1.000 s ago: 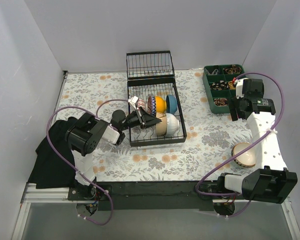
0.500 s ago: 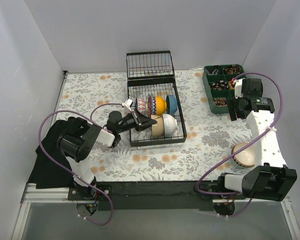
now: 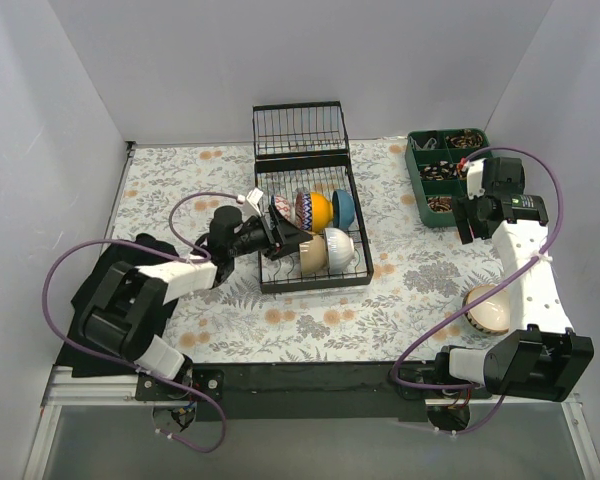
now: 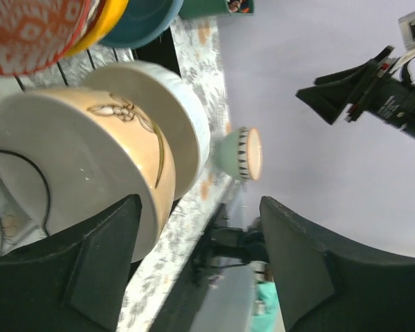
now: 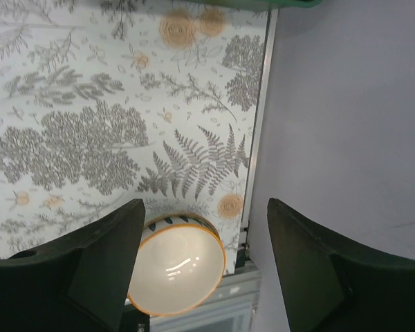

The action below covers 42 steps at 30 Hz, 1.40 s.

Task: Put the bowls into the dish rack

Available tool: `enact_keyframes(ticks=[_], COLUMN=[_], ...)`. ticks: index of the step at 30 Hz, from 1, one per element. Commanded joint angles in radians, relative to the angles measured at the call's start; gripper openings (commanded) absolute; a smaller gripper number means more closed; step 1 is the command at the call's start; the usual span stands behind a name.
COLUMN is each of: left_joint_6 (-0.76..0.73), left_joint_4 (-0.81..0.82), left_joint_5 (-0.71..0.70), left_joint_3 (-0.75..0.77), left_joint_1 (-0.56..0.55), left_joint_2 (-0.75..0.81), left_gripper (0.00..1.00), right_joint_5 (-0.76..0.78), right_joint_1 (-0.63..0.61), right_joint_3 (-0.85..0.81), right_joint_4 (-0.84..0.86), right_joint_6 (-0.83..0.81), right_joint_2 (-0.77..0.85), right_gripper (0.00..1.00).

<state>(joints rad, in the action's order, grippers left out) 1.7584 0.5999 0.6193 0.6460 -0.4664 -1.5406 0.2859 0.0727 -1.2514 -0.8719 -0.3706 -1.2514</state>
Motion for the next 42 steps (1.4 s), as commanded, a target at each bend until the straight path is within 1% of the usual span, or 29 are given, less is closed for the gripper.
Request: enact_keyframes(ticks=[1, 2, 3, 4, 5, 6, 7, 8, 9, 13, 19, 29, 34, 37, 40, 41, 42], left_joint_6=[-0.256, -0.293, -0.337, -0.415, -0.46, -0.497, -0.561, -0.582, -0.6, -0.652, -0.717, -0.764, -0.774, -0.786, -0.795, -0.795, -0.8], left_joint_4=[-0.355, -0.477, -0.545, -0.602, -0.724, -0.773, -0.811, -0.865, -0.876, -0.887, -0.899, -0.928, -0.931, -0.928, -0.917, -0.913, -0.911], left_joint_5=[-0.059, -0.075, -0.099, -0.113, -0.13, -0.183, -0.216, -0.243, -0.285, -0.346, -0.406, -0.398, -0.395, -0.403, -0.408, -0.406, -0.409], left_joint_3=[0.087, 0.127, 0.15, 0.173, 0.208, 0.225, 0.237, 0.247, 0.253, 0.254, 0.305, 0.437, 0.495, 0.526, 0.535, 0.535, 0.535], left_joint_1=[0.029, 0.034, 0.047, 0.055, 0.058, 0.066, 0.069, 0.072, 0.081, 0.107, 0.138, 0.163, 0.167, 0.175, 0.186, 0.192, 0.196], left_joint_2=[0.123, 0.144, 0.152, 0.158, 0.168, 0.187, 0.2, 0.215, 0.246, 0.303, 0.31, 0.217, 0.16, 0.137, 0.126, 0.125, 0.125], left_gripper=[0.72, 0.72, 0.73, 0.73, 0.73, 0.73, 0.73, 0.73, 0.73, 0.74, 0.74, 0.74, 0.73, 0.73, 0.73, 0.73, 0.73], right_joint_5=[-0.011, -0.042, -0.107, -0.128, -0.131, -0.128, -0.119, -0.114, -0.11, -0.117, -0.117, -0.094, -0.114, -0.122, -0.129, -0.134, -0.145], right_joint_1=[0.006, 0.004, 0.006, 0.006, 0.004, 0.006, 0.006, 0.004, 0.006, 0.006, 0.004, 0.006, 0.006, 0.006, 0.006, 0.006, 0.004], right_joint_3=[-0.062, -0.063, -0.059, -0.033, -0.01, 0.015, 0.077, 0.108, 0.136, 0.251, 0.342, 0.46, 0.509, 0.533, 0.544, 0.543, 0.535], right_joint_4=[-0.177, -0.229, -0.274, -0.315, -0.381, -0.406, -0.43, -0.444, -0.444, -0.412, -0.316, -0.178, -0.141, -0.122, -0.104, -0.099, -0.098], right_joint_6=[-0.097, -0.128, -0.161, -0.227, -0.247, -0.269, -0.312, -0.326, -0.338, -0.337, -0.32, -0.33, -0.323, -0.32, -0.326, -0.327, -0.33], right_joint_2=[0.009, 0.003, 0.001, 0.001, 0.001, 0.004, 0.009, 0.021, 0.033, 0.064, 0.066, 0.03, 0.021, 0.01, -0.008, -0.022, -0.029], right_gripper=[0.79, 0.79, 0.79, 0.79, 0.79, 0.79, 0.79, 0.79, 0.79, 0.8, 0.79, 0.79, 0.79, 0.76, 0.67, 0.57, 0.51])
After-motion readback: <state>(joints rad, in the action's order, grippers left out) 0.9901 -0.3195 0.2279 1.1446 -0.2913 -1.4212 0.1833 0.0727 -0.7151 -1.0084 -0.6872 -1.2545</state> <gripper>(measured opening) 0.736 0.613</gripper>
